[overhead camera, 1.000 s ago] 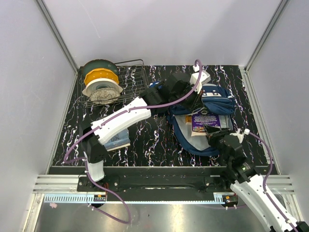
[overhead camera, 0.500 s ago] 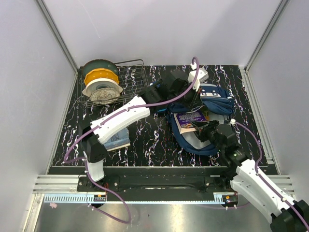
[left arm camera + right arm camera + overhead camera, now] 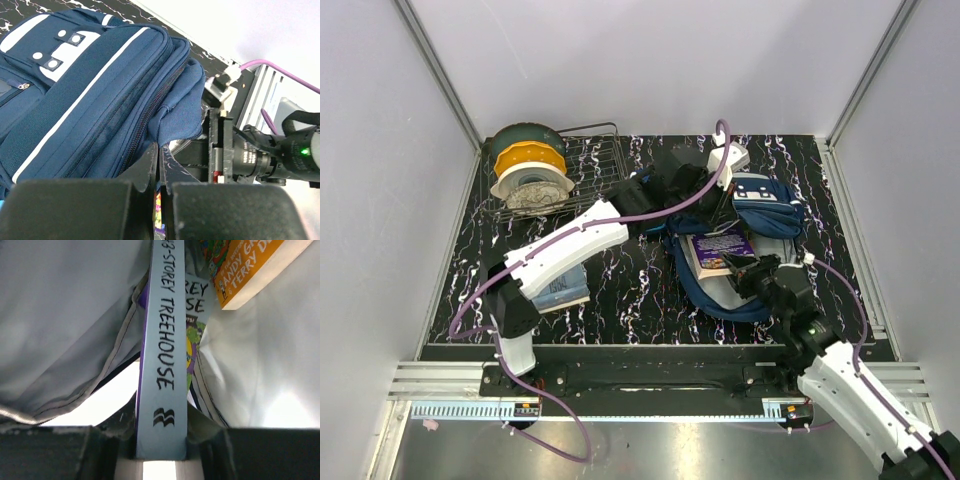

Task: Pack the student bag
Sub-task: Place the book in the student bag.

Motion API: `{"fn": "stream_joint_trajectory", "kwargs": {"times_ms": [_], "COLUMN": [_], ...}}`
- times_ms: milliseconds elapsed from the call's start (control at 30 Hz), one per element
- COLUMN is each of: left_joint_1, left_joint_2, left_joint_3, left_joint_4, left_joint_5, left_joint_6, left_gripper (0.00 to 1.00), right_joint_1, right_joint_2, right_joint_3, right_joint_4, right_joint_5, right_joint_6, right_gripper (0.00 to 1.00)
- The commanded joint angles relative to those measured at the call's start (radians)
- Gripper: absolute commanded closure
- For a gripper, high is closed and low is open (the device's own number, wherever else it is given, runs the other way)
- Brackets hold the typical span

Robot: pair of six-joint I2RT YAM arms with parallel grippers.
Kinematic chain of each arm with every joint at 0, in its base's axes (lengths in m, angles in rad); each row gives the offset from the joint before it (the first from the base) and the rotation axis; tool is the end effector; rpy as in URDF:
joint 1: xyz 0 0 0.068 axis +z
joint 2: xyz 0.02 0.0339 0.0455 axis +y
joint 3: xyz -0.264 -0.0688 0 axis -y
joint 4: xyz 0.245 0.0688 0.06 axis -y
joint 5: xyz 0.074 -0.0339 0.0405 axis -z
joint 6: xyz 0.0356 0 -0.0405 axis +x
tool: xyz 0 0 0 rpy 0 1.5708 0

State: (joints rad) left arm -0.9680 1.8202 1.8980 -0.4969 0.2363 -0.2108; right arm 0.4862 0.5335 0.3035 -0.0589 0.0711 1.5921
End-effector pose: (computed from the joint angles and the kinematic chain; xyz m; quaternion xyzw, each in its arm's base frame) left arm 0.2335 -0.3540 0.4040 0.3675 0.7502 -0.3828 0.3946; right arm 0.1337 0.0678 0.2191 0.4388 0.6705 0.5007 0.3275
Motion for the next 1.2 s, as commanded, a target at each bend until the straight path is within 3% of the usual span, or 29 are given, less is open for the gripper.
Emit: {"fn": "stream_joint_trajectory", "kwargs": {"times_ms": [0, 467, 667, 767, 933, 1067, 1167], "left_joint_1": [-0.001, 0.0, 0.0, -0.001, 0.0, -0.001, 0.0], "left_joint_2": [-0.117, -0.156, -0.145, -0.137, -0.133, -0.133, -0.136], "left_joint_3": [0.001, -0.057, -0.071, -0.071, -0.07, -0.07, -0.07], "left_joint_4": [0.167, 0.189, 0.204, 0.213, 0.215, 0.208, 0.205], "left_joint_5": [0.038, 0.058, 0.075, 0.077, 0.067, 0.066, 0.064], "left_joint_6": [-0.016, -0.022, -0.036, -0.044, -0.041, -0.036, -0.035], "left_gripper": [1.0, 1.0, 1.0, 1.0, 1.0, 1.0, 1.0], "right_joint_1": [-0.003, -0.005, -0.006, -0.005, -0.008, -0.014, -0.014], "right_joint_2": [-0.128, -0.058, -0.003, 0.095, 0.233, 0.27, 0.235], "right_joint_3": [0.022, -0.032, 0.02, 0.052, 0.029, 0.036, 0.031], "right_joint_4": [-0.065, -0.088, 0.089, 0.226, 0.457, 0.51, 0.412], "right_joint_5": [0.142, 0.193, 0.049, -0.118, -0.177, -0.192, -0.13], "right_joint_6": [-0.04, -0.02, -0.095, -0.071, -0.009, -0.014, -0.027], "right_gripper": [1.0, 1.0, 1.0, 1.0, 1.0, 1.0, 1.0]}}
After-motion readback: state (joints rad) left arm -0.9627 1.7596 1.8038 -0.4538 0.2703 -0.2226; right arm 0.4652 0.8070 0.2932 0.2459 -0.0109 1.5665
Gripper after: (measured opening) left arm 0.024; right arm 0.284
